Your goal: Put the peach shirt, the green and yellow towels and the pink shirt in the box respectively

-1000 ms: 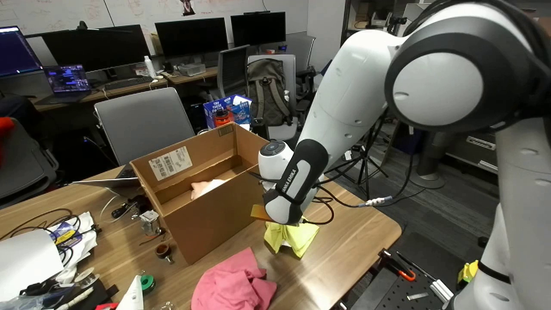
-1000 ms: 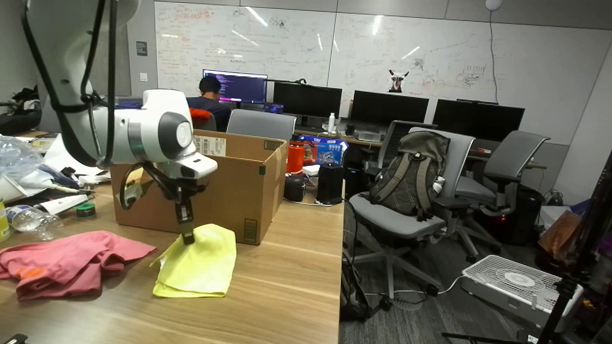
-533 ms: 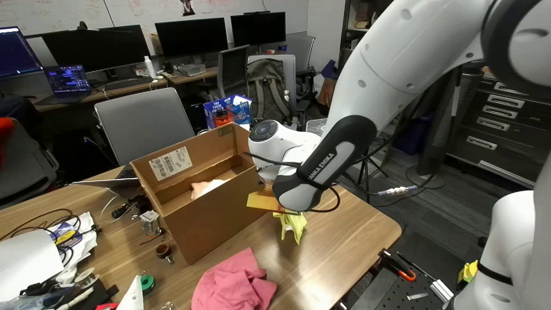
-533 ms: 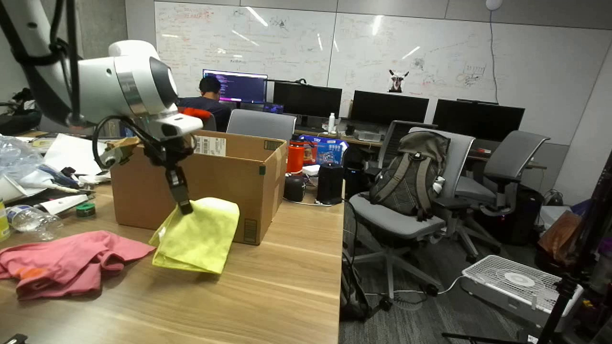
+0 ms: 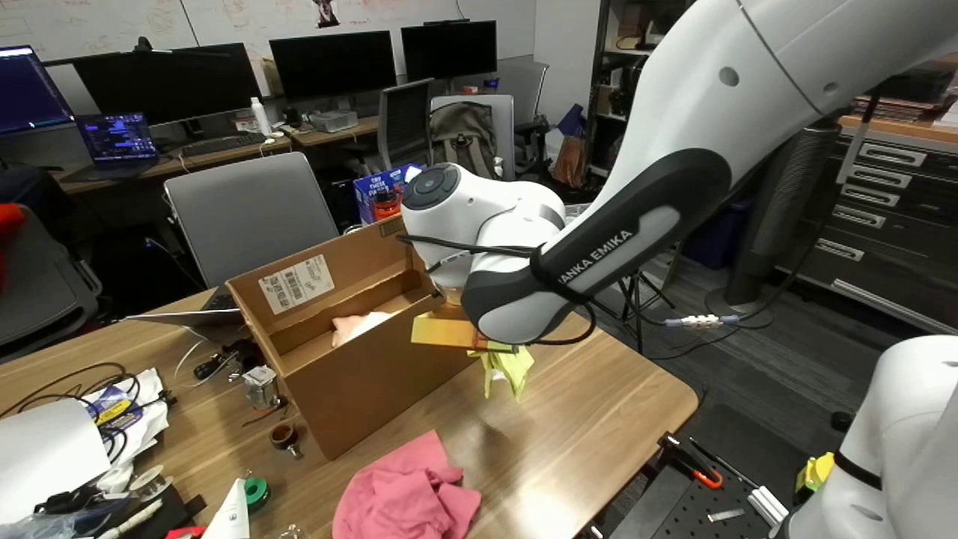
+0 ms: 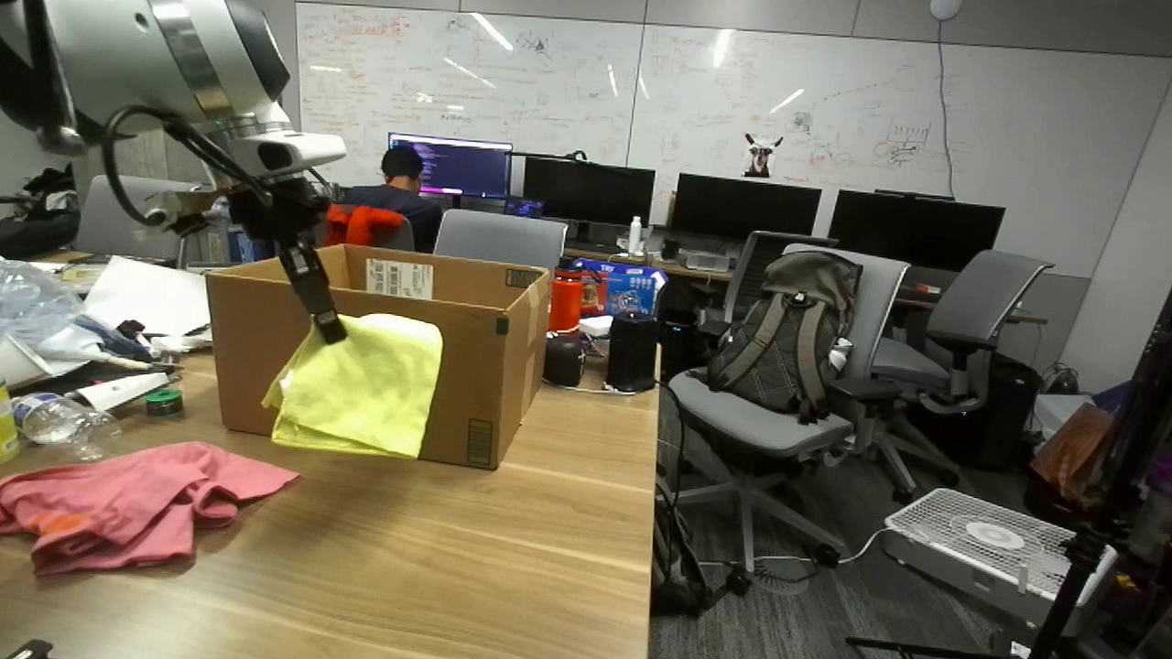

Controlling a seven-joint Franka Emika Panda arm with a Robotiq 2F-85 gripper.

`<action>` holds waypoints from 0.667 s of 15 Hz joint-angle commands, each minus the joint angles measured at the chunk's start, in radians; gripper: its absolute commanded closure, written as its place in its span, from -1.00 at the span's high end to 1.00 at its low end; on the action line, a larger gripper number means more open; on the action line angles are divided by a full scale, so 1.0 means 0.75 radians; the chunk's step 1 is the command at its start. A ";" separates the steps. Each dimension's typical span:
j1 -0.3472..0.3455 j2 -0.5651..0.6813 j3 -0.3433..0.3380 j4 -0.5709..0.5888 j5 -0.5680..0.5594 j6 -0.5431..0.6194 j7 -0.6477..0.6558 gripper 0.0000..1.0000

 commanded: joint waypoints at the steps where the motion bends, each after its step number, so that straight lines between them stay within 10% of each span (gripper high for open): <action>1: -0.084 -0.054 0.109 0.049 -0.045 -0.089 0.009 -0.94; 10: -0.115 -0.089 0.256 0.372 -0.147 -0.291 -0.094 -0.94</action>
